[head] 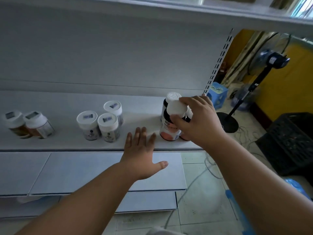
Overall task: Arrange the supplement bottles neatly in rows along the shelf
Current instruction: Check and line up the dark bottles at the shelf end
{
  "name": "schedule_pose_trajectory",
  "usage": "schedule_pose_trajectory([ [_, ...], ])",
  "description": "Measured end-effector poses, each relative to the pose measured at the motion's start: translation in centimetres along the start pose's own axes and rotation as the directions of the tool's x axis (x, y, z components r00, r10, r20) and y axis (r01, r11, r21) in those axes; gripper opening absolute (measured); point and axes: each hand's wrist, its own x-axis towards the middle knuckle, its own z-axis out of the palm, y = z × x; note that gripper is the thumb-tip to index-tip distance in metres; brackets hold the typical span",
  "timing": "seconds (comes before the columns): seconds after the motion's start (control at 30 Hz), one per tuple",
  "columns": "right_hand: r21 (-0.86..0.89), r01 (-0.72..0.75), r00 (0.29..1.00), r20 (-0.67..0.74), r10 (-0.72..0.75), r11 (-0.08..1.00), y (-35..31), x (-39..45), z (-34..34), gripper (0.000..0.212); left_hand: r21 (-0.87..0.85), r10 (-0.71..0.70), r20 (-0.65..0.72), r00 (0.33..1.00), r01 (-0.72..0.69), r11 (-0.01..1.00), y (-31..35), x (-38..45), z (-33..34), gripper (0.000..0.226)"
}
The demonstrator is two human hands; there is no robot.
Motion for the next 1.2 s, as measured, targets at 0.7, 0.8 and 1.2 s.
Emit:
schedule_pose_trajectory([
  [0.7,0.878,-0.450,0.879,0.403,0.253,0.163,-3.0,-1.4,-2.6,0.026,-0.986,0.008,-0.117,0.993,-0.117,0.118,3.8,-7.7,-4.4,0.045],
  [0.8,0.890,-0.456,0.878,0.449,0.165,0.010,-3.4,-1.8,-2.6,0.021,-0.989,0.028,-0.115,0.993,-0.117,0.090,3.3,-7.8,-4.0,0.033],
  [1.2,0.883,-0.469,0.872,0.465,0.156,-0.007,-5.0,-2.9,-3.3,0.044,-0.938,0.107,-0.105,0.989,-0.063,-0.341,3.4,-8.9,-3.6,0.052],
])
